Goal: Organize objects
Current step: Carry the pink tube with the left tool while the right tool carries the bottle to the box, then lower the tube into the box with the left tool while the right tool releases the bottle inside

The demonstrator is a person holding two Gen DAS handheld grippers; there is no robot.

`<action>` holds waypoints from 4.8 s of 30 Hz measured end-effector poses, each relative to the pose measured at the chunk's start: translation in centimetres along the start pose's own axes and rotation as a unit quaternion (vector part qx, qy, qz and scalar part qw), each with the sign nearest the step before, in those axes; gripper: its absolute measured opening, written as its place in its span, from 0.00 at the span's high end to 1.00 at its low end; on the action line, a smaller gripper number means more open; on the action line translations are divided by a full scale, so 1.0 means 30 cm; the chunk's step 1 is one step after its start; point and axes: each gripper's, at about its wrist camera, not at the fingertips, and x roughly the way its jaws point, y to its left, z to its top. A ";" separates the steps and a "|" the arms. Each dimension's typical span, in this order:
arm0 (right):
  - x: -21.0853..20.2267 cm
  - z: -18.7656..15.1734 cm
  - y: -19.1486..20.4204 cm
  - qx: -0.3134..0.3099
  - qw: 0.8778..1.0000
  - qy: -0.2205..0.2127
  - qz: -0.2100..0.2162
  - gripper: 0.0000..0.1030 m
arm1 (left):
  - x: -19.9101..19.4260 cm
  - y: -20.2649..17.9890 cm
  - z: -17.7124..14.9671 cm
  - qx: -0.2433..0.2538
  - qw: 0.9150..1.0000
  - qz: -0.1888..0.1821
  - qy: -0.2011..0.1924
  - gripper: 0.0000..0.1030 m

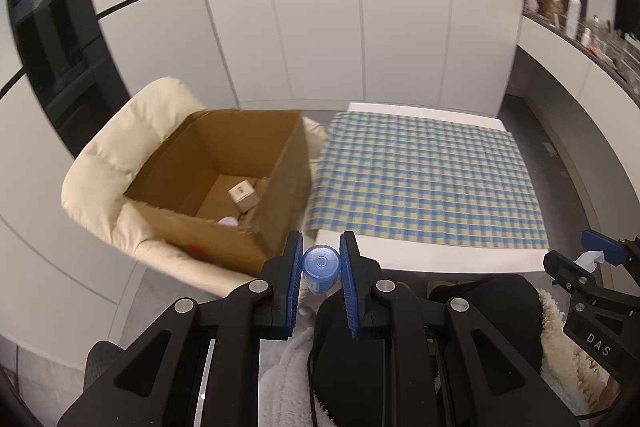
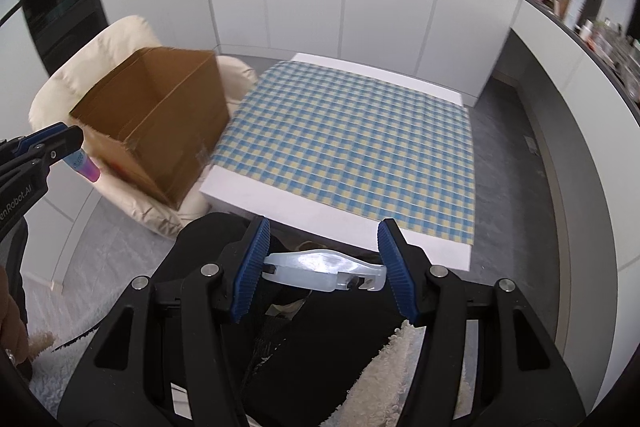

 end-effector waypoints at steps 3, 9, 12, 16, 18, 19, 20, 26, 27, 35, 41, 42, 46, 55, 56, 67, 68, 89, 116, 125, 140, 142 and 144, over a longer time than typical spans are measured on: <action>0.012 0.013 0.051 -0.017 1.000 0.001 0.010 0.43 | 0.002 0.048 -0.011 -0.015 1.000 0.014 0.003 0.82; 0.043 0.040 0.156 -0.051 0.998 0.005 0.033 0.43 | 0.007 0.146 -0.042 -0.043 0.998 0.037 0.012 0.82; 0.059 0.054 0.221 -0.073 0.996 0.006 0.045 0.43 | 0.011 0.196 -0.060 -0.058 0.997 0.050 0.017 0.82; 0.079 0.068 0.303 -0.099 0.993 0.010 0.060 0.43 | 0.017 0.264 -0.081 -0.082 0.994 0.064 0.024 0.82; 0.087 0.070 0.340 -0.111 0.992 0.011 0.066 0.43 | 0.022 0.298 -0.091 -0.093 0.993 0.072 0.028 0.82; 0.093 0.070 0.370 -0.122 0.990 0.012 0.071 0.43 | 0.026 0.313 -0.097 -0.098 0.992 0.075 0.029 0.82; 0.098 0.070 0.390 -0.130 0.989 0.012 0.075 0.43 | 0.030 0.328 -0.102 -0.102 0.991 0.077 0.032 0.82; 0.127 0.071 0.508 -0.172 0.981 0.019 0.092 0.43 | 0.062 0.404 -0.128 -0.130 0.987 0.087 0.047 0.82; 0.130 0.074 0.526 -0.177 0.979 0.019 0.094 0.43 | 0.070 0.414 -0.131 -0.134 0.986 0.088 0.050 0.82; 0.161 0.101 0.584 -0.195 0.975 0.023 0.100 0.43 | 0.110 0.447 -0.129 -0.148 0.983 0.092 0.061 0.82; 0.186 0.115 0.592 -0.199 0.974 0.030 0.101 0.43 | 0.139 0.454 -0.125 -0.152 0.982 0.091 0.067 0.82; 0.189 0.116 0.591 -0.199 0.974 0.030 0.101 0.43 | 0.144 0.454 -0.125 -0.152 0.982 0.091 0.068 0.82; 0.203 0.127 0.590 -0.198 0.975 0.033 0.100 0.43 | 0.158 0.460 -0.122 -0.154 0.981 0.090 0.071 0.82; 0.261 0.172 0.615 -0.203 0.974 0.036 0.097 0.43 | 0.206 0.499 -0.083 -0.165 0.979 0.092 0.072 0.82; 0.272 0.181 0.618 -0.202 0.974 0.037 0.098 0.43 | 0.211 0.505 -0.077 -0.167 0.979 0.094 0.071 0.82; 0.361 0.308 0.662 -0.195 0.976 0.029 0.093 0.43 | 0.319 0.597 0.032 -0.187 0.973 0.115 0.069 0.82; 0.368 0.318 0.667 -0.196 0.976 0.028 0.092 0.43 | 0.336 0.608 0.041 -0.191 0.972 0.116 0.072 0.82; 0.583 0.558 0.881 -0.203 0.973 0.017 0.107 0.43 | 0.539 0.763 0.211 -0.209 0.969 0.119 0.058 0.82; 0.840 0.719 1.081 -0.193 0.973 0.033 0.125 0.43 | 0.888 0.873 0.261 -0.204 0.966 0.132 0.092 0.82; 0.878 0.703 1.090 -0.196 0.972 0.046 0.119 0.43 | 0.930 0.882 0.236 -0.211 0.964 0.121 0.107 0.82; 0.843 0.723 1.025 -0.146 0.982 0.038 0.116 0.11 | 0.861 0.891 0.246 -0.208 0.965 0.138 0.082 0.16; 0.843 0.733 0.990 -0.123 0.983 0.043 0.125 0.09 | 0.839 0.903 0.247 -0.217 0.966 0.120 0.075 0.10; 0.839 0.737 0.973 -0.111 0.984 0.045 0.129 0.08 | 0.826 0.909 0.246 -0.225 0.966 0.102 0.073 0.09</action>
